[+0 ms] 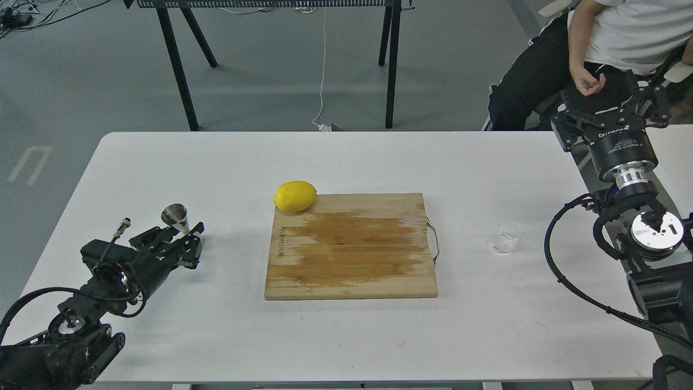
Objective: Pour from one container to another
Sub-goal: 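Lift the jigger with the left gripper and carry it onto the cutting board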
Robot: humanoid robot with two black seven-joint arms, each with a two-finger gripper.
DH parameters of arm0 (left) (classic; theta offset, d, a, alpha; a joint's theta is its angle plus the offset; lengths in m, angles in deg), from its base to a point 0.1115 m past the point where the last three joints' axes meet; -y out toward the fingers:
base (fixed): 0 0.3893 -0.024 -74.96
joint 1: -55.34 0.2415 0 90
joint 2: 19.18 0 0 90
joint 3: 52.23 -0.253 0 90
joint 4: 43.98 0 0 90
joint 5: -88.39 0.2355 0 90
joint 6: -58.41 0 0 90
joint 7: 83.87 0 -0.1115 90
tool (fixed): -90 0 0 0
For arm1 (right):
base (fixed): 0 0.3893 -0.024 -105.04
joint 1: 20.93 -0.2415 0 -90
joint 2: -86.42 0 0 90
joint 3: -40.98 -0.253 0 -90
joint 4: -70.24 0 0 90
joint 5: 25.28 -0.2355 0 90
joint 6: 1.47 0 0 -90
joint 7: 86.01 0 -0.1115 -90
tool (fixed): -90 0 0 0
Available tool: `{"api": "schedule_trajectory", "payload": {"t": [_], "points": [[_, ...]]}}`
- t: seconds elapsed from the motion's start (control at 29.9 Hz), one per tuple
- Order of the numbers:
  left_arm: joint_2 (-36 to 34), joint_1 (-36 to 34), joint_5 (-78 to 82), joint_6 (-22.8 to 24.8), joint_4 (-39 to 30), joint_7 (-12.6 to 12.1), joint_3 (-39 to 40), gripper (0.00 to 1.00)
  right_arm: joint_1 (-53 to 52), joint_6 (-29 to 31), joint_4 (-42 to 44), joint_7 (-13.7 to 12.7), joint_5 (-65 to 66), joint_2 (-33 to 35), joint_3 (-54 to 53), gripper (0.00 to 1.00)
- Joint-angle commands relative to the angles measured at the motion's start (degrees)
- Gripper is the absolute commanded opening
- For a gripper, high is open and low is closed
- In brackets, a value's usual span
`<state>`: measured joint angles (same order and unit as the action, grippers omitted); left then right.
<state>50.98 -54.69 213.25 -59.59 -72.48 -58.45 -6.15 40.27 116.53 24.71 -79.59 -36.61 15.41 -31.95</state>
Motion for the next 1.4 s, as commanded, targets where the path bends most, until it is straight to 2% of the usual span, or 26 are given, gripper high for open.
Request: {"api": "schedule_trajectory", "payload": {"t": [0.0,0.17,0.4,0.57,0.7,0.77,0.9,1.0,1.14,1.3,1.37], "points": [[0.1,-0.1,0.0,0.0,0.1,-0.1,0.0,0.34,0.0,0.0,0.0,0.0,0.1,0.0,0.0,1.0],[0.0,0.2,0.1,0.0,0.1,-0.3,-0.4,0.18,-0.1,0.0,0.0,0.0,0.0,0.0,0.1,1.0],[0.2,0.0,0.1,0.0,0.0,-0.2,-0.8,0.09,0.0,0.0,0.0,0.0,0.1,0.0,0.0,1.0],[-0.9,-0.5,0.1,0.0,-1.5,-0.2,-1.0,0.09,0.0,0.0,0.0,0.0,0.0,0.3,0.0,1.0],[-3.2,-2.9,0.1,0.0,-6.2,0.2,-1.4,0.09,0.1,0.0,0.0,0.0,0.0,0.6,-0.1,1.0],[-3.9,-4.7,0.1,0.0,-9.1,0.2,-3.9,0.09,0.1,0.0,0.0,0.0,0.0,0.9,-0.2,1.0],[-4.1,-12.7,0.1,0.0,-13.4,-0.2,-11.9,0.08,0.7,0.0,-0.1,0.0,-0.2,2.5,-0.3,1.0],[-2.3,-18.9,0.1,0.0,-13.5,-0.5,-17.0,0.08,1.6,0.0,-0.1,0.0,-0.3,3.9,-0.9,1.0],[3.7,-25.0,0.1,0.0,-13.3,-1.9,-23.3,0.08,3.5,0.0,-0.1,0.0,-0.3,5.4,-1.4,1.0],[9.6,-27.1,0.1,0.0,-11.9,-2.6,-32.1,0.08,3.5,0.0,0.0,0.0,-0.4,7.2,-1.7,1.0],[11.8,-26.6,0.1,0.0,-8.1,-2.7,-35.2,0.08,3.5,0.0,0.0,0.0,-0.4,7.5,-2.0,1.0]]}}
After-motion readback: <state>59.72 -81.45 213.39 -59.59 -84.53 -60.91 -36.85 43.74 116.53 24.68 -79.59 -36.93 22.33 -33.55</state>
